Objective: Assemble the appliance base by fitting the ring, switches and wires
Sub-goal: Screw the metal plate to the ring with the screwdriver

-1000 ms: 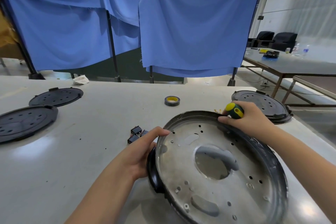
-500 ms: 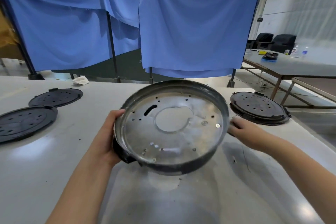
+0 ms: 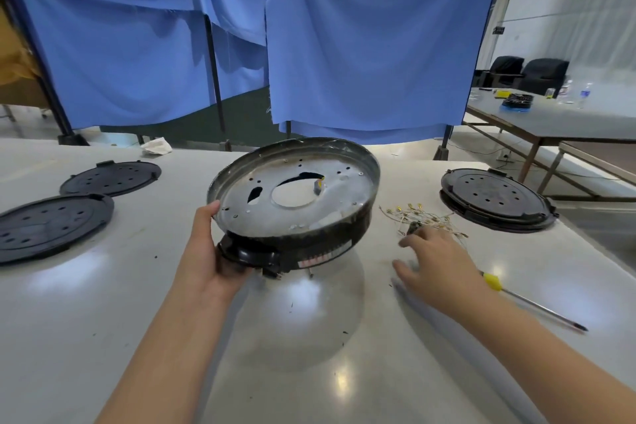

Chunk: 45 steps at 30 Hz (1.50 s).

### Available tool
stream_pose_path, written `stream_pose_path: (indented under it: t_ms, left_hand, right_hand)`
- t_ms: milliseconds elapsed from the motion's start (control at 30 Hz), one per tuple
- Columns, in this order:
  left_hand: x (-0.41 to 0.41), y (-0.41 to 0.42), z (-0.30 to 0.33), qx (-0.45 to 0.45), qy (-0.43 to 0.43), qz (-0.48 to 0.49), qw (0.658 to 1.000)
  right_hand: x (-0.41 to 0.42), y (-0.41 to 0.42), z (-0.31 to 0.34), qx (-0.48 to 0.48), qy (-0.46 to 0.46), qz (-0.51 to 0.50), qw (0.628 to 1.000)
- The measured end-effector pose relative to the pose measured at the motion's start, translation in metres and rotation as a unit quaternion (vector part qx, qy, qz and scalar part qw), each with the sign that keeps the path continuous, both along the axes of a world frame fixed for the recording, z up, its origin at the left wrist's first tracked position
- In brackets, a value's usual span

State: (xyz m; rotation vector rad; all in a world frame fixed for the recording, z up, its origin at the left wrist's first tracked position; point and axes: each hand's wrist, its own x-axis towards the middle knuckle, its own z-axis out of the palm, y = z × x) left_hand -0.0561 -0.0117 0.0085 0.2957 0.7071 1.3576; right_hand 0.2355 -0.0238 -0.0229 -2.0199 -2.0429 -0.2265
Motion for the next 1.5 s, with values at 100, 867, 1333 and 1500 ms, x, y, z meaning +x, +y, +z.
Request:
stream_pose_path:
  t_ms: [100,867,1333,1500]
  left_hand:
    - [0.0,-0.001,0.002,-0.001,-0.04,0.026,0.999]
    - [0.003,0.007,-0.01,0.075,0.066,0.021,0.995]
    - [0.05,-0.017,-0.013,0.064,0.183,-0.174,0.965]
    - [0.052,-0.021,-0.015,0.051,0.192,-0.236,0.951]
  right_hand:
    - [-0.039,-0.001,-0.003,-0.043,0.126,0.074,0.988]
    - [-0.084,-0.046,0.033,-0.113,0.181,0.181,0.96]
    - [-0.042,-0.049,0.097,-0.181,0.513,0.229,0.807]
    - [-0.041,-0.032,0.091,-0.209,0.536,0.175,0.799]
